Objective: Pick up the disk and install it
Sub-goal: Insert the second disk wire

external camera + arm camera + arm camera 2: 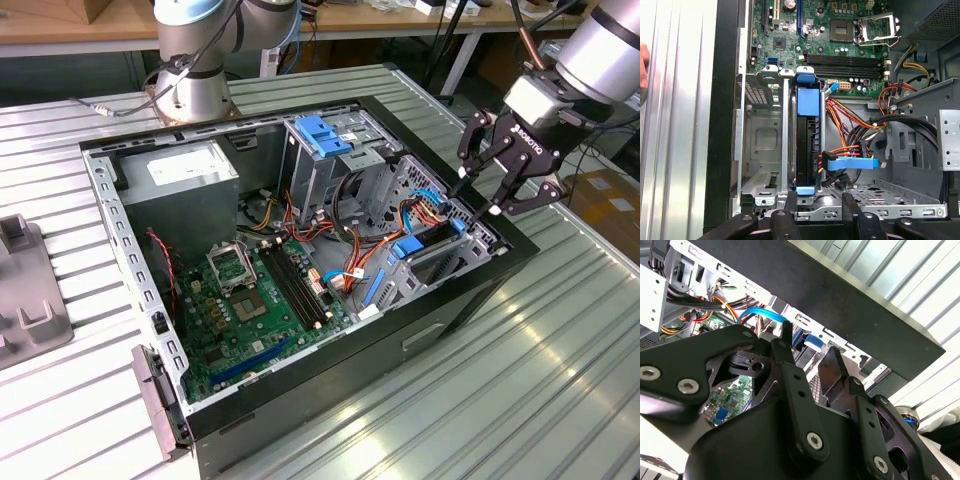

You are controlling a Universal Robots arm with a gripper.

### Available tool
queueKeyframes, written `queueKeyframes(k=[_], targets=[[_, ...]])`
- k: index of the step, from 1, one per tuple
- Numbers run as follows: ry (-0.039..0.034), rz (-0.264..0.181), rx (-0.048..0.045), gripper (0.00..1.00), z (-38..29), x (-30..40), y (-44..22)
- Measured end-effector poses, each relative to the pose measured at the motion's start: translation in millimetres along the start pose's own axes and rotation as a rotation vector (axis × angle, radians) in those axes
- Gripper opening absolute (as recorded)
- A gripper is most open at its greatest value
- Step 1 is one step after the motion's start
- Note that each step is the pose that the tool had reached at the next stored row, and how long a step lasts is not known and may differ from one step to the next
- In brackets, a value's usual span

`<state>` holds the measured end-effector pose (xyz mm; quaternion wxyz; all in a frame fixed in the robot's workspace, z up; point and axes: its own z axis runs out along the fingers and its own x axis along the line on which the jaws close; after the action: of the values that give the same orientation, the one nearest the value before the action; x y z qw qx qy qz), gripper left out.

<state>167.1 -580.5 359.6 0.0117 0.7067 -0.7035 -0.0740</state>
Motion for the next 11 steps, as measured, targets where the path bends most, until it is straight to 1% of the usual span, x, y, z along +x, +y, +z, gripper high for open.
queueKeyframes(k=[4,6,11], targets=[[0.0001,0.0,0.0,0.48,-0.7,0.1,0.1],[-0.0018,0.0,0.0,0.48,-4.8,-0.4,0.6],[-0.0028,0.0,0.0,0.48,-9.1,-2.1,1.4]])
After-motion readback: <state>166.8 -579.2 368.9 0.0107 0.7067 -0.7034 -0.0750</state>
